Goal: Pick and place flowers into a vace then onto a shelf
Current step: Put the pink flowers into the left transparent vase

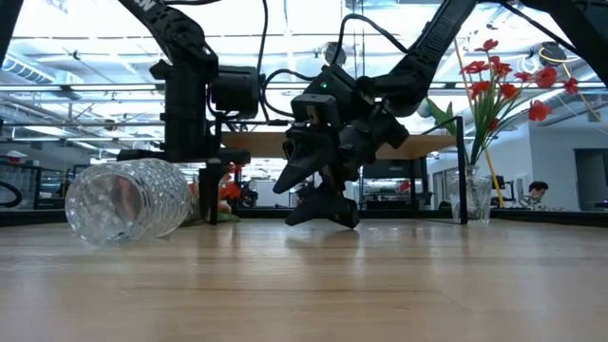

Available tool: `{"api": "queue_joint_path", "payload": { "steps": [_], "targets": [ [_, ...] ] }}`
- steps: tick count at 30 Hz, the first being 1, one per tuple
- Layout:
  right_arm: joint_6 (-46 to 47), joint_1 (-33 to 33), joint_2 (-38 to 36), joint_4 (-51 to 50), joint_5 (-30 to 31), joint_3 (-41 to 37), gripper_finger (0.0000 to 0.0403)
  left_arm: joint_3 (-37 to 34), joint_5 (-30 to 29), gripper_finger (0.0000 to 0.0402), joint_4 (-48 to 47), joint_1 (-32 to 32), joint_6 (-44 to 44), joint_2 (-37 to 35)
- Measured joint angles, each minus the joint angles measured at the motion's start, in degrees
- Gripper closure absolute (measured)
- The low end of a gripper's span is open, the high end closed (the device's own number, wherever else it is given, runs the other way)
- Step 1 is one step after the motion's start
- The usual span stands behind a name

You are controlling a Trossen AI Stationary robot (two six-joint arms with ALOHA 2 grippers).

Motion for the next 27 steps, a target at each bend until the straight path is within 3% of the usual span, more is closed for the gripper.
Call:
{"api": "queue_joint_path", "payload": {
  "steps": [6, 10, 15, 21, 27],
  "targets": [
    [-0.6, 0.0, 0.0, -0.1, 0.0, 0.0, 0.0195, -1.3, 3.9, 0.0136, 0.8, -1.0, 1.8, 4.8],
    [0.2, 0.1, 0.1, 0.1, 0.1, 0.0, 0.0195, -1.1, 3.6, 0.0167, 1.2, -2.7, -0.6, 5.8],
    [0.2, 0.6, 0.1, 0.4, 0.4, 0.0, 0.0195, -1.2, 1.4, 0.0258, 1.8, -4.6, 0.8, 4.1],
    [0.6, 0.9, 0.2, 1.2, 0.6, 0.0, 0.0195, -1.2, 4.0, 0.0383, 2.2, -4.9, 1.9, 3.6],
    [2.7, 0.9, 0.2, 1.6, 0.7, 0.0, 0.0195, -1.3, 3.2, 0.0372, 2.5, -6.4, -0.9, 2.5]
  ]
}}
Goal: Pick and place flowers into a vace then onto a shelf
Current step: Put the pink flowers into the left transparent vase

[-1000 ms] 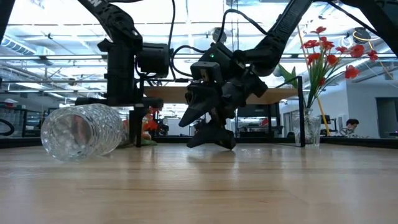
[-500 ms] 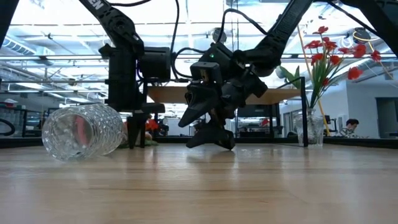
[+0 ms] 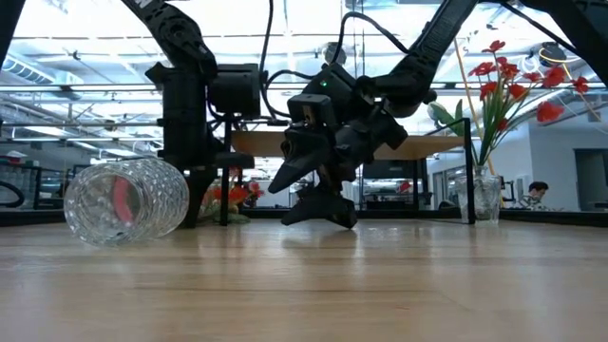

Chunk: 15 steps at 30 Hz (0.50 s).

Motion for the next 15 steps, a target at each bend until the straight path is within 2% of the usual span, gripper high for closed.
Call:
{"api": "queue_joint_path", "payload": {
  "steps": [2, 6, 11, 15],
  "targets": [
    [1.1, 0.4, -0.4, -0.5, 0.0, 0.0, 0.0195, 0.0, 0.1, 0.0379, 0.8, 0.1, 0.0, -0.2],
    [1.8, 2.6, -2.1, -1.6, 0.4, -0.2, 0.0195, -0.2, 4.6, 0.039, 3.1, 0.0, -2.0, -2.4],
    [1.7, 5.1, -4.4, -0.8, 4.8, -0.4, 0.0195, 0.0, 3.2, 0.038, 4.2, -0.8, -3.0, -5.2],
    [3.2, 7.2, -5.2, -1.0, 7.8, -1.9, 0.0195, -0.1, 1.0, 0.0389, 3.6, -1.8, -5.5, -6.2]
  ]
}}
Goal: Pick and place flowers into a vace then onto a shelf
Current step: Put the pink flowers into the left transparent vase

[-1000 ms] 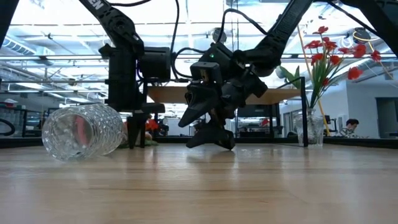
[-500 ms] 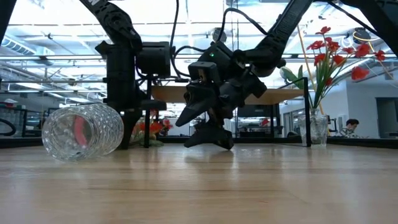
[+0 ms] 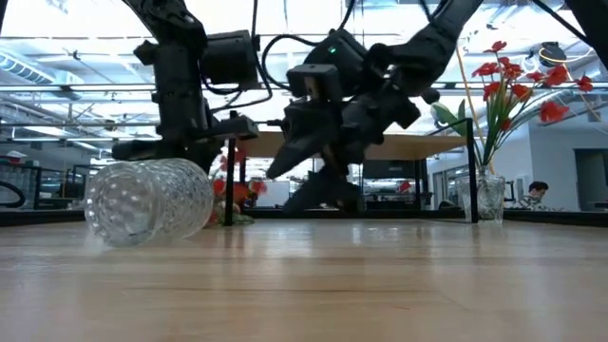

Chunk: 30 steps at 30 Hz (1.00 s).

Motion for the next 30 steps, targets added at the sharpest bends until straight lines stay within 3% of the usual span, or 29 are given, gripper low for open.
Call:
{"api": "queue_joint_path", "payload": {
  "steps": [7, 13, 21, 26, 30],
  "targets": [
    [0.9, 4.1, -1.3, 0.6, 7.3, -4.8, 0.0195, 0.1, -2.7, 0.0383, 3.8, 0.0, -0.7, 0.2],
    [4.6, 6.1, -1.6, 7.2, 7.9, -9.0, 0.0195, 0.1, -4.1, 0.0383, 4.8, 0.0, 0.1, 0.1],
    [11.0, 6.7, -1.5, 20.3, 7.2, -13.2, 0.0195, 0.1, 0.3, 0.0381, 9.1, -2.2, -1.9, 0.2],
    [10.9, 6.6, -1.5, 21.1, 8.3, -13.4, 0.0195, 0.1, -1.3, 0.0385, 5.0, -5.6, -2.9, 0.9],
    [10.2, 6.6, -1.5, 21.1, 8.7, -13.4, 0.0195, 0.2, 1.0, 0.0391, 5.4, -7.3, -2.9, 0.8]
  ]
}}
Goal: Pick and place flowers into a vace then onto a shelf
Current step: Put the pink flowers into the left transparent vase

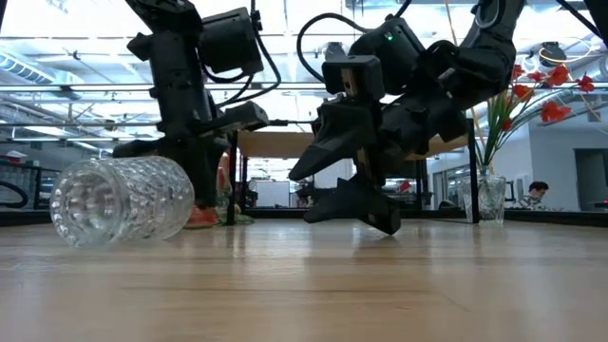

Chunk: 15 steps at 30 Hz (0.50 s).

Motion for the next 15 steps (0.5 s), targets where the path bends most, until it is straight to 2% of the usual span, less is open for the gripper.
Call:
{"api": "queue_joint_path", "payload": {
  "steps": [3, 6, 11, 15],
  "targets": [
    [-0.3, 0.0, 0.0, 0.1, 1.1, 0.0, 0.0195, 0.0, 3.1, 0.0383, 2.8, -1.0, 1.5, 0.0],
    [-0.6, 0.2, 0.1, 2.1, 1.2, 0.0, 0.0195, 0.0, 2.6, 0.0369, 3.1, -2.4, 0.6, 0.0],
    [-2.4, 1.8, 0.2, 8.0, 1.3, -0.1, 0.0195, 0.0, 3.4, 0.0383, 2.7, -3.4, -0.9, 0.0],
    [-2.5, 2.0, 0.2, 6.3, 2.0, -0.1, 0.0195, 0.0, 6.1, 0.0379, 3.0, -3.5, -1.9, -0.2]
  ]
}}
